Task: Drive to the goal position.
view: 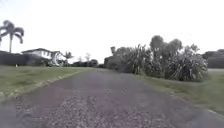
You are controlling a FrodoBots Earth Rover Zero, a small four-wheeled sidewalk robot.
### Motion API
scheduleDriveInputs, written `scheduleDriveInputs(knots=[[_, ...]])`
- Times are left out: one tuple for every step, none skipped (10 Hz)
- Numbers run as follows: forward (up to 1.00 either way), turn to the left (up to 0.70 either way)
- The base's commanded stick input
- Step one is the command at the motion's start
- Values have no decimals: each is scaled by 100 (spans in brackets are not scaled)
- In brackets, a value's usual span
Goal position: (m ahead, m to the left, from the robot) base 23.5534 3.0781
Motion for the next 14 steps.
scheduleDriveInputs(knots=[[70, 1], [70, 0], [70, 0], [70, 0], [70, 0], [70, 0], [70, 0], [70, 1], [70, 0], [70, 0], [70, 0], [70, 0], [70, 0], [70, 1]])
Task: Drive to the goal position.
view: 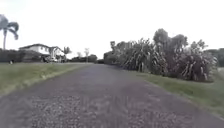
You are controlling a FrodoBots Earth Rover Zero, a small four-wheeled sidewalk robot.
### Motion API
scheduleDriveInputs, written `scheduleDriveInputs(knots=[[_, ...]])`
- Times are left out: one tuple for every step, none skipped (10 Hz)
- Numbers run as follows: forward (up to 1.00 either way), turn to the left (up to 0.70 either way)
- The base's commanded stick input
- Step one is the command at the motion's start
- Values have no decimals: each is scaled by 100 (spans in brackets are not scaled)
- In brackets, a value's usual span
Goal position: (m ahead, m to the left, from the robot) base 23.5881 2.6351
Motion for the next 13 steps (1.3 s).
scheduleDriveInputs(knots=[[70, 2], [70, 2], [70, 2], [70, 2], [70, 2], [70, 1], [70, 1], [70, 0], [70, 1], [70, 2], [70, 1], [70, 1], [70, 0]])
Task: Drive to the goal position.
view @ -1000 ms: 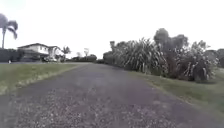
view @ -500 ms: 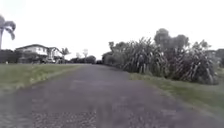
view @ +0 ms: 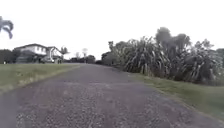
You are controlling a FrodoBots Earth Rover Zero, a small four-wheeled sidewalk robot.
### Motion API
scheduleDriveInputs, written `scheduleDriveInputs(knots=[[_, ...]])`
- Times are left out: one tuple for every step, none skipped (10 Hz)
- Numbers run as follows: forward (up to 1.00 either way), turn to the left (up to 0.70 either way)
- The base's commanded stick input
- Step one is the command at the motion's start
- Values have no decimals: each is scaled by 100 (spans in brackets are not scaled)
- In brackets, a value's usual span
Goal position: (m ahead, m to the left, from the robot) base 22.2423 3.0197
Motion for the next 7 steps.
scheduleDriveInputs(knots=[[70, 1], [70, 5], [70, 16], [70, 28], [70, 31], [70, 21], [70, 13]])
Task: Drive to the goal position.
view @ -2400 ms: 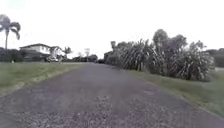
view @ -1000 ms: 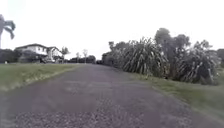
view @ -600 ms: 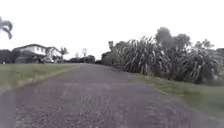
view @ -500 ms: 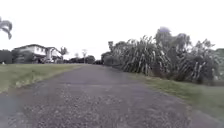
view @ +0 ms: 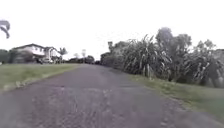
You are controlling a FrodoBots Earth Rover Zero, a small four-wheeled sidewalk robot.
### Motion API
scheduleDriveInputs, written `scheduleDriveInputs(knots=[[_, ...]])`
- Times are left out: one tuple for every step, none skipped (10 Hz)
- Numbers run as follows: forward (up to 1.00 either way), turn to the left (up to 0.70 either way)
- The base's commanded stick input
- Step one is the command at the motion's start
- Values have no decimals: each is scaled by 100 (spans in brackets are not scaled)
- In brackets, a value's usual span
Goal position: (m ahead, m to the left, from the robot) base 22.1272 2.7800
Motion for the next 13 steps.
scheduleDriveInputs(knots=[[70, 7], [70, 1], [70, 0], [70, 0], [70, 0], [70, 0], [70, 0], [70, 0], [70, 7], [70, 15], [70, 23], [70, 31], [70, 35]])
